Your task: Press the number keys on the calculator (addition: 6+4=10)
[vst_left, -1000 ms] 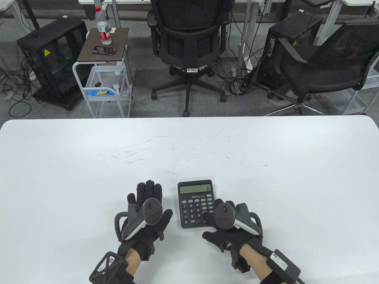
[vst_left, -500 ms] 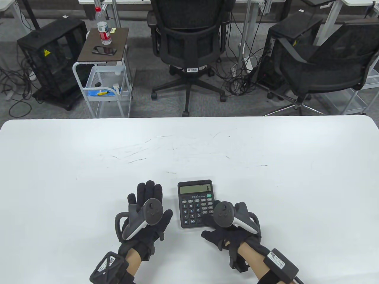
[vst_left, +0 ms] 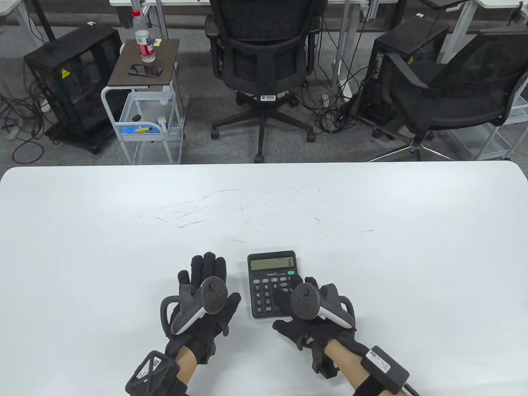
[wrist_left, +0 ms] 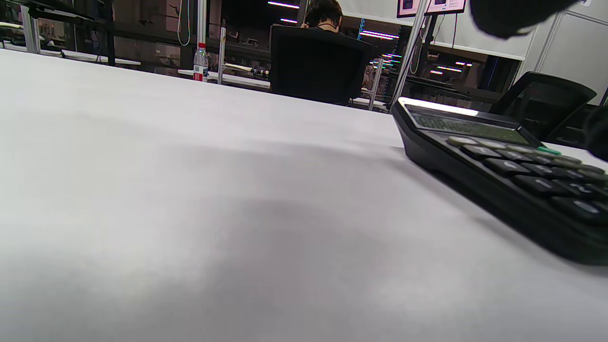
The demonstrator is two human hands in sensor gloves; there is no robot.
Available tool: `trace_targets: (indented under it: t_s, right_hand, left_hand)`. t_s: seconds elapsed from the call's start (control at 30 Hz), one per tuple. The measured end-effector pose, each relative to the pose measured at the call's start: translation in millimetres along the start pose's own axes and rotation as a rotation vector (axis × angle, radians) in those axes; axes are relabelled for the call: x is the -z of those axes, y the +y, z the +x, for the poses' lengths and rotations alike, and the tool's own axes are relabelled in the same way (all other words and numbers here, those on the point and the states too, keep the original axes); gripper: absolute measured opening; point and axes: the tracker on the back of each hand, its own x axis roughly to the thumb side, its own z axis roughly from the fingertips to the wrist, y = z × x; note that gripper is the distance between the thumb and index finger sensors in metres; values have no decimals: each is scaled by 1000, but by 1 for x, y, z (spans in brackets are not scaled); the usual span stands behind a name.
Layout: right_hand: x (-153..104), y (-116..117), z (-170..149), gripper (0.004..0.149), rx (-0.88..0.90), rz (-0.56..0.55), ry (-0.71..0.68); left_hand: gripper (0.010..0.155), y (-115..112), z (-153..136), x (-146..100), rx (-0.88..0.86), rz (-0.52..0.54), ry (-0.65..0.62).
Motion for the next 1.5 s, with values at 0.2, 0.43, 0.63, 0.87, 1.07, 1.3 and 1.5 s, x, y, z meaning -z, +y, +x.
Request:
trace_targets:
  t_s: [0.2,0.43,0.63,0.87,1.07,1.3,1.5]
  right_hand:
    - [11,5,23,78,-78,15,-20]
    - [23,8,28,77,-98,40,-1]
    - [25,10,28,75,-104,46,3]
    - [25,10,30,76,-122,46,3]
    - [25,9,30,75,-113,53,5]
    - [21,8,21,79,-84,42,1]
    - [10,-9,0,77,-26,51,22]
  left_hand:
    - [86,0,0,0,-2,-3,1]
    - [86,0,0,0,-2,-1,-2]
    - [86,-1,0,0,-2,-3,-1]
    - [86,-1,0,0,-1,-1,-1]
    - [86,-1,0,0,1,-2,-2]
    - [86,-2,-1,1,0,-3,0]
    - [86,-2,0,1,2,-4,-2]
